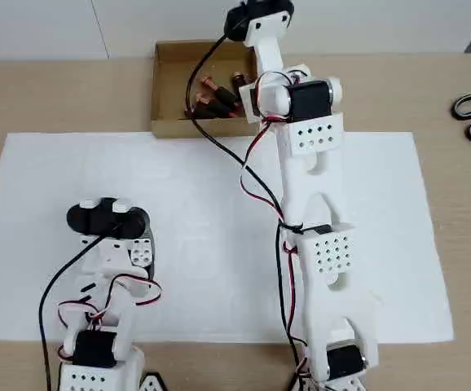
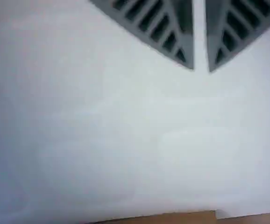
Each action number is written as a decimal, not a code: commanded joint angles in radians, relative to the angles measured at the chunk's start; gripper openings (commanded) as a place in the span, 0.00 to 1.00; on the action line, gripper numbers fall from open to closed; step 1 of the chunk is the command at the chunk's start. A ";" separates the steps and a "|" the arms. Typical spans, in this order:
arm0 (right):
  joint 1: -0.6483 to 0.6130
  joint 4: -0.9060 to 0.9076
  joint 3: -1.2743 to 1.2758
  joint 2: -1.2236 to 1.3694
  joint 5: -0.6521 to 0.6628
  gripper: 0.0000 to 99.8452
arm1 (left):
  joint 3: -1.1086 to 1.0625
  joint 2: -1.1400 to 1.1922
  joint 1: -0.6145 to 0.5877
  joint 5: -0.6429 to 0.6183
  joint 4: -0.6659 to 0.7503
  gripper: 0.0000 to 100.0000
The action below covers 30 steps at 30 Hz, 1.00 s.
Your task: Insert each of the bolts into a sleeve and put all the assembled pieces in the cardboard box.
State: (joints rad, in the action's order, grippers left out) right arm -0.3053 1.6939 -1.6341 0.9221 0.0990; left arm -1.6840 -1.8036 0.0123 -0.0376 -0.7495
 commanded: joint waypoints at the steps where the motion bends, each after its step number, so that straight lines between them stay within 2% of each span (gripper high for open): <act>1: -0.015 0.012 0.032 -0.160 0.003 0.30 | 0.004 -0.009 0.009 0.000 -0.003 0.01; 5: -0.015 0.012 0.157 -0.354 0.003 0.30 | 0.004 -0.009 0.009 0.000 -0.003 0.01; 9: -0.015 0.010 0.393 -0.587 0.009 0.30 | 0.004 -0.008 0.009 -0.002 -0.009 0.01; 16: -0.012 0.001 1.097 -0.914 0.021 0.30 | 0.004 -0.009 0.011 -0.002 -0.140 0.01; 19: -0.013 -0.031 1.359 -1.000 0.020 0.30 | 0.004 -0.009 0.008 -0.002 -0.147 0.01; 26: 0.018 -0.252 1.778 -1.236 0.020 0.30 | 0.004 -0.009 0.011 -0.002 -0.147 0.01; 30: 0.064 -0.455 2.007 -1.385 0.021 0.20 | 0.004 -0.009 0.011 -0.002 -0.147 0.01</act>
State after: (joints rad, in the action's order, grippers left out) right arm -0.2700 1.3717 0.2409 -0.3345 0.1174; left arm -1.6840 -1.8036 0.0184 -0.0376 -0.8968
